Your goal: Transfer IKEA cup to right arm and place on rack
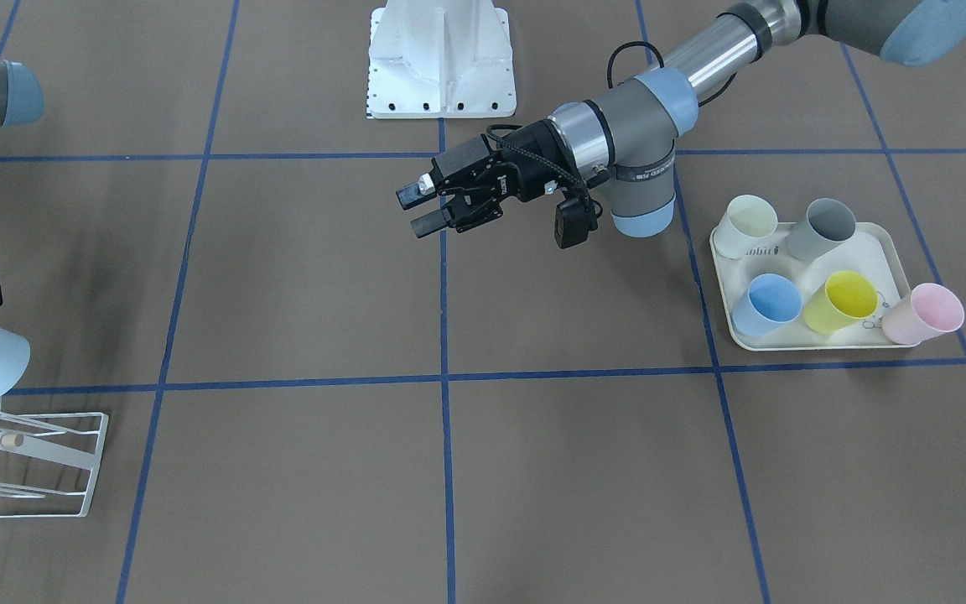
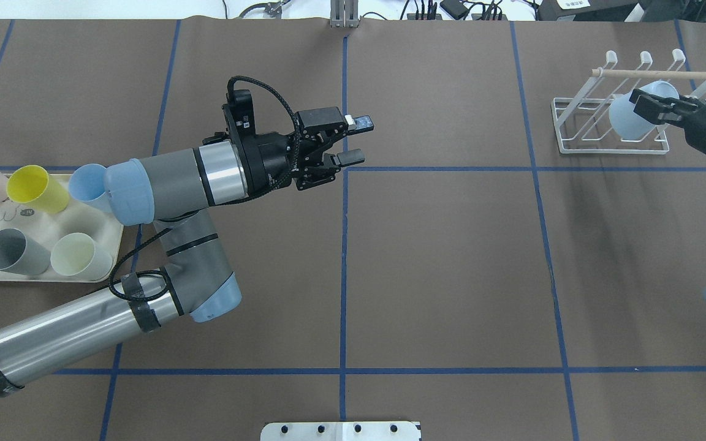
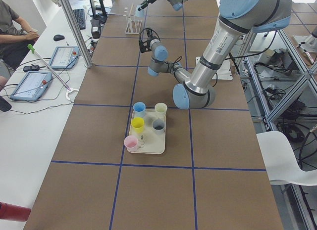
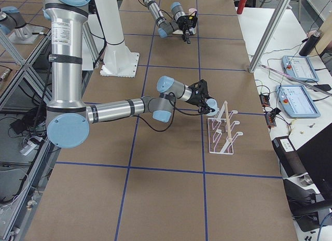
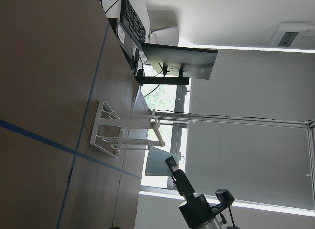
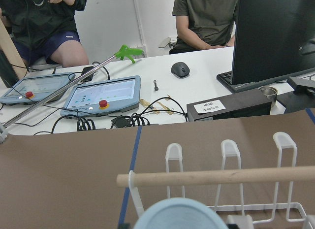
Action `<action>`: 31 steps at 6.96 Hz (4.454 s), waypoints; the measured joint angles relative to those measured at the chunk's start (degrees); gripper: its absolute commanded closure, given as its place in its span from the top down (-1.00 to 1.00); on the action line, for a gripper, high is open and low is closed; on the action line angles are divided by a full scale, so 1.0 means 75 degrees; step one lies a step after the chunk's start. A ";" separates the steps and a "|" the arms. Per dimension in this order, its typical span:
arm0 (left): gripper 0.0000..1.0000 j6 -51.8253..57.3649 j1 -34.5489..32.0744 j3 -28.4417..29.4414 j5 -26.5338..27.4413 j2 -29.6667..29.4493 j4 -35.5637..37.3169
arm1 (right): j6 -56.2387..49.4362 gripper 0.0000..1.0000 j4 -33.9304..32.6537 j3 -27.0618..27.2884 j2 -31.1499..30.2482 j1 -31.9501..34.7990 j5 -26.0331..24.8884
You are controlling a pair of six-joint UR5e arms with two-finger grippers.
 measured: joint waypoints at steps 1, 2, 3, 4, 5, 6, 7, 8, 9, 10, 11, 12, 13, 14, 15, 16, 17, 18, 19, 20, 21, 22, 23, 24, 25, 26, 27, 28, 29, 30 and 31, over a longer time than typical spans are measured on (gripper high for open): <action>0.55 0.0000 0.0009 0.0018 0.0000 -0.0004 0.0000 | 0.0000 -1.00 0.0018 -0.0001 0.0010 0.0018 0.0073; 0.55 0.0000 0.0013 0.0030 0.0006 -0.0010 -0.0002 | 0.0000 -1.00 0.0028 0.0015 0.0010 0.0056 0.0142; 0.55 0.0000 0.0041 0.0034 0.0068 -0.0015 0.0001 | 0.0000 -1.00 0.0033 0.0036 0.0009 0.0130 0.0218; 0.55 0.0000 0.0092 0.0051 0.0185 -0.0022 0.0003 | -0.0003 -1.00 0.0035 0.0039 0.0003 0.0219 0.0296; 0.55 0.0000 0.0125 0.0071 0.0261 -0.0032 0.0004 | -0.0012 -1.00 0.0033 0.0024 0.0005 0.0268 0.0331; 0.55 0.0000 0.0136 0.0079 0.0293 -0.0038 0.0004 | -0.0022 -1.00 0.0028 -0.0013 0.0029 0.0280 0.0332; 0.55 0.0000 0.0139 0.0082 0.0308 -0.0039 0.0004 | -0.0040 -1.00 0.0025 -0.0111 0.0106 0.0279 0.0331; 0.55 0.0000 0.0142 0.0088 0.0314 -0.0032 0.0004 | -0.0058 -1.00 0.0024 -0.0269 0.0237 0.0279 0.0332; 0.55 0.0000 0.0145 0.0092 0.0316 -0.0026 0.0004 | -0.0061 -1.00 0.0026 -0.0411 0.0342 0.0280 0.0340; 0.55 0.0000 0.0152 0.0094 0.0316 -0.0025 0.0004 | -0.0048 -1.00 0.0034 -0.0529 0.0387 0.0279 0.0350; 0.55 0.0003 0.0156 0.0096 0.0316 -0.0025 0.0004 | -0.0031 -1.00 0.0043 -0.0624 0.0395 0.0279 0.0362; 0.55 0.0008 0.0158 0.0096 0.0316 -0.0024 0.0004 | -0.0016 -0.68 0.0049 -0.0698 0.0396 0.0275 0.0385; 0.55 0.0010 0.0160 0.0096 0.0317 -0.0021 0.0004 | -0.0007 -0.22 0.0055 -0.0743 0.0400 0.0271 0.0441; 0.55 0.0011 0.0160 0.0096 0.0317 -0.0021 0.0004 | -0.0002 0.21 0.0055 -0.0767 0.0405 0.0265 0.0534; 0.55 0.0012 0.0160 0.0096 0.0317 -0.0020 0.0004 | -0.0001 0.58 0.0053 -0.0803 0.0425 0.0252 0.0625; 0.55 0.0012 0.0160 0.0097 0.0316 -0.0020 0.0004 | 0.0002 0.98 0.0056 -0.0856 0.0461 0.0241 0.0668; 0.55 0.0015 0.0160 0.0097 0.0317 -0.0020 0.0004 | 0.0020 0.99 0.0058 -0.0894 0.0490 0.0232 0.0684; 0.54 0.0043 0.0144 0.0095 0.0314 -0.0012 0.0002 | 0.0045 0.99 0.0059 -0.0905 0.0501 0.0226 0.0690; 0.53 0.0208 0.0074 0.0079 0.0287 0.0014 -0.0001 | 0.0061 0.99 0.0059 -0.0901 0.0505 0.0207 0.0695; 0.53 0.0510 -0.0049 0.0049 0.0220 0.0129 0.0001 | 0.0070 0.99 0.0062 -0.0865 0.0510 0.0171 0.0709; 0.51 0.0824 -0.0269 0.0018 -0.0007 0.0350 0.0003 | 0.0095 0.99 0.0105 -0.0784 0.0510 0.0131 0.0845; 0.50 0.1182 -0.0707 -0.0012 -0.0591 0.0664 0.0049 | 0.0250 0.99 0.0180 -0.0631 0.0503 0.0112 0.1132; 0.49 0.1766 -0.1437 -0.0073 -0.1549 0.1052 0.0232 | 0.0632 0.99 0.0222 -0.0407 0.0486 0.0108 0.1397; 0.48 0.2665 -0.2281 -0.0144 -0.2606 0.1423 0.0528 | 0.1113 0.99 0.0239 -0.0187 0.0458 0.0107 0.1648; 0.45 0.3867 -0.3042 -0.0179 -0.3377 0.1783 0.0864 | 0.1567 0.99 0.0247 -0.0007 0.0428 0.0107 0.1939; 0.43 0.5208 -0.3702 -0.0190 -0.3742 0.2085 0.1322 | 0.1927 0.99 0.0254 0.0103 0.0405 0.0106 0.2173; 0.43 0.6793 -0.4287 -0.0188 -0.3852 0.2405 0.1948 | 0.2193 0.99 0.0257 0.0180 0.0393 0.0104 0.2378; 0.43 0.8790 -0.4807 -0.0173 -0.3860 0.2876 0.2639 | 0.2399 1.00 0.0258 0.0239 0.0399 0.0099 0.2564; 0.42 1.0517 -0.5167 -0.0147 -0.3831 0.3335 0.3291 | 0.2549 0.99 0.0258 0.0261 0.0424 0.0095 0.2667; 0.42 1.1755 -0.5366 -0.0113 -0.3710 0.3732 0.3965 | 0.2622 0.99 0.0261 0.0268 0.0444 0.0081 0.2714; 0.42 1.2491 -0.5423 -0.0105 -0.3560 0.4021 0.4710 | 0.2648 0.99 0.0266 0.0289 0.0457 0.0053 0.2739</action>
